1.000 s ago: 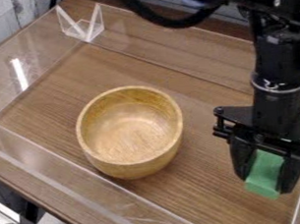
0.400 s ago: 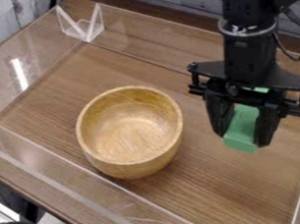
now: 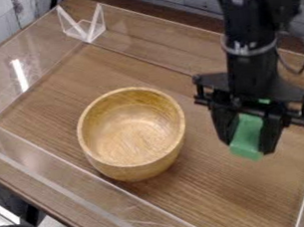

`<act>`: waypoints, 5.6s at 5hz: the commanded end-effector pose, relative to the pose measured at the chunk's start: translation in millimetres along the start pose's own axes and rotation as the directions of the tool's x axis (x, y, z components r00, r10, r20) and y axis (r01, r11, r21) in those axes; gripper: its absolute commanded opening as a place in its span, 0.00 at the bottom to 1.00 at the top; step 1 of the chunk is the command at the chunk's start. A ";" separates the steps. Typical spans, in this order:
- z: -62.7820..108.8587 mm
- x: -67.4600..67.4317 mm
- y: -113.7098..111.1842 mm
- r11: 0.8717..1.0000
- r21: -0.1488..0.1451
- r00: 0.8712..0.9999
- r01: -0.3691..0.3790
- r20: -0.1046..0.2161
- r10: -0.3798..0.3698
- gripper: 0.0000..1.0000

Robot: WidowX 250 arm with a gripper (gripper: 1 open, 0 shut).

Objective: Remove the green block from inside the brown bowl and put it on the table

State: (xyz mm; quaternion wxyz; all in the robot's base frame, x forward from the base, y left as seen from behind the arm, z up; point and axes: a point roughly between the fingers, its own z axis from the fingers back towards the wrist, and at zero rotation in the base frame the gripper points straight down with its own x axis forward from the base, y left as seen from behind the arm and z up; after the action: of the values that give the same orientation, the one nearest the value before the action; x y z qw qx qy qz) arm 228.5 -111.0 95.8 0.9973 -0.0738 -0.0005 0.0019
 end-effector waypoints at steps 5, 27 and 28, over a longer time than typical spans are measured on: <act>-26.8 7.7 -2.8 1.000 -0.015 1.000 0.025 0.017 -0.024 0.00; -49.4 30.8 -22.5 0.991 0.003 0.987 0.136 0.084 -0.135 1.00; -58.9 30.8 -23.5 0.990 0.006 0.987 0.139 0.076 -0.139 1.00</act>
State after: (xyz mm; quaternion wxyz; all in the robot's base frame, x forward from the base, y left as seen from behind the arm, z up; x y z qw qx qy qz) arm 256.0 -138.4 31.5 0.9957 -0.0666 -0.0258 -0.0587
